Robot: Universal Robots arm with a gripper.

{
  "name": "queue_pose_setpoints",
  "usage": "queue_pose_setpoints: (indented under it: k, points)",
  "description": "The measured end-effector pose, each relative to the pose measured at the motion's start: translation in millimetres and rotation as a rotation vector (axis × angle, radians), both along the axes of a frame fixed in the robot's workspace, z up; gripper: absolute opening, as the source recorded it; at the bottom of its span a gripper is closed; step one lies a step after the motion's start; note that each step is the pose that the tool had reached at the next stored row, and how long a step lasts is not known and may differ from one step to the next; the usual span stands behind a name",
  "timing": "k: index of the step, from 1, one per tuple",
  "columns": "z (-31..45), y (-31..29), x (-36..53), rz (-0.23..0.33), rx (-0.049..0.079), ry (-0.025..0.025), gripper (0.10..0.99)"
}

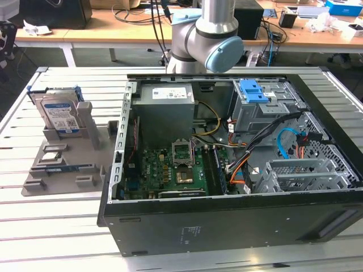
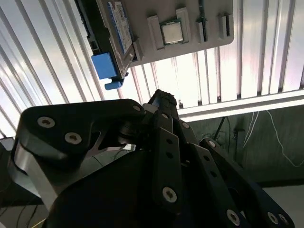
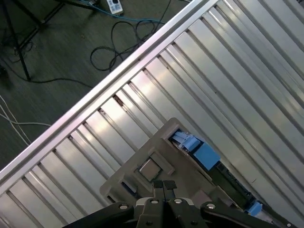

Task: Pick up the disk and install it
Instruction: 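Pick up the disk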

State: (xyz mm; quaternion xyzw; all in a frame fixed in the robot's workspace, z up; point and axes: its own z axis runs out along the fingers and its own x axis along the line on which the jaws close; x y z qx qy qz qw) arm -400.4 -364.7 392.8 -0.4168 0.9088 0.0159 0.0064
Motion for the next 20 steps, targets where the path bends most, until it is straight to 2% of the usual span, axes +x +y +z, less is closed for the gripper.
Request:
queue_pose_setpoints:
  k: [7,20]
  points:
    - [0.0,0.0,0.0,0.139,0.000,-0.0001,0.106]
    - [0.0,0.0,0.0,0.321,0.000,0.0000,0.106]
